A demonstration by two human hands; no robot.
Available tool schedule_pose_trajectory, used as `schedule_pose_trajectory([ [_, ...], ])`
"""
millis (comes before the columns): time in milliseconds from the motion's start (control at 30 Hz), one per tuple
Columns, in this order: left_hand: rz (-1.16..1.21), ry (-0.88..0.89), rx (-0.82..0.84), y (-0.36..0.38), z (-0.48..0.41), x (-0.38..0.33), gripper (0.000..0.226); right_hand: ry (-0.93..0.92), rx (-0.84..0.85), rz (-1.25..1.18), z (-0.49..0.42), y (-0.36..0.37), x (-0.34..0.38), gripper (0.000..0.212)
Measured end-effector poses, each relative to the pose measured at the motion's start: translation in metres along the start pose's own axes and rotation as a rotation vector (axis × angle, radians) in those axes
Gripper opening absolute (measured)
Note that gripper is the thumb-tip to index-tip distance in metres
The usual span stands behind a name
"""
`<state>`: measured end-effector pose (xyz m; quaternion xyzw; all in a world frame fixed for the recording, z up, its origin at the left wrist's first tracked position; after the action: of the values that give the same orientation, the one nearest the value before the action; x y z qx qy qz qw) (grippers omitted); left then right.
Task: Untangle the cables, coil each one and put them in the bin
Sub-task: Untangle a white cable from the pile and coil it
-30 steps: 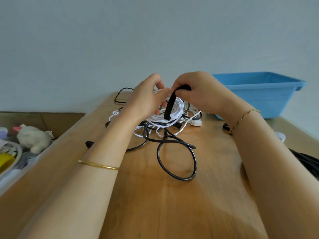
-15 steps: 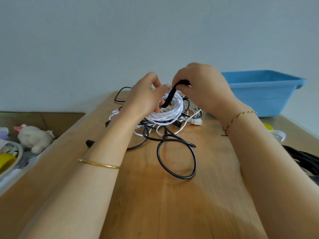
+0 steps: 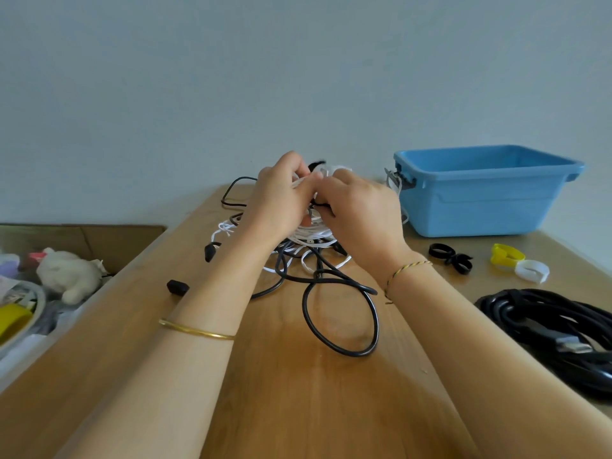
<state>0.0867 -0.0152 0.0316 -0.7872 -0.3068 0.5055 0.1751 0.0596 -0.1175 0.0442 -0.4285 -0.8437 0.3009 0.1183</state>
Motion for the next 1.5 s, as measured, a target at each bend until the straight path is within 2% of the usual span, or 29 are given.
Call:
schedule_pose_trajectory([
  [100, 0.011, 0.004, 0.014, 0.003, -0.001, 0.004, 0.020, -0.013, -0.071, 0.006, 0.005, -0.006, 0.002, 0.020],
  [233, 0.073, 0.009, 0.007, 0.005, -0.002, 0.007, 0.022, 0.037, -0.059, -0.007, 0.005, -0.003, -0.003, 0.027],
  [400, 0.092, -0.005, -0.017, 0.000, -0.002, 0.009, 0.015, 0.037, -0.104, -0.115, 0.004, -0.004, -0.010, 0.018],
  [567, 0.079, -0.068, -0.020, -0.002, -0.001, 0.013, 0.025, 0.000, -0.141, -0.076, 0.000, -0.013, -0.005, 0.017],
  [667, -0.008, -0.072, 0.006, 0.001, -0.001, 0.012, 0.011, -0.057, -0.123, -0.097, -0.002, -0.014, 0.000, 0.016],
  [800, -0.025, -0.059, 0.040, 0.006, 0.001, 0.006, 0.013, -0.117, -0.105, -0.215, -0.005, -0.015, 0.000, 0.013],
  [933, -0.004, -0.052, 0.073, 0.009, 0.004, 0.002, 0.017, -0.079, -0.077, -0.306, -0.007, -0.008, -0.011, 0.014],
  [1067, -0.003, -0.075, 0.098, 0.011, 0.005, 0.003, 0.015, -0.084, -0.057, -0.264, -0.007, -0.004, -0.011, 0.006],
  [1267, 0.105, -0.079, 0.157, 0.012, 0.004, 0.007, 0.016, -0.069, -0.108, -0.237, -0.004, -0.013, -0.012, 0.010],
  [1500, 0.217, -0.028, 0.189, 0.014, 0.002, 0.012, 0.052, -0.046, -0.151, -0.251, 0.000, -0.021, -0.008, 0.018],
])
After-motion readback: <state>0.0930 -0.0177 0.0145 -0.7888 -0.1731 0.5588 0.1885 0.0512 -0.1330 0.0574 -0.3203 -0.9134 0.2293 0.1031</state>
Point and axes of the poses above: each hand's wrist, its own z-axis away from the middle knuckle, its own y-axis out of the palm, x = y × z, the point moved 10 cm from there along -z, towards the middle knuckle, and after that the axes turned 9 degrees about x, right-handed, at the moved point
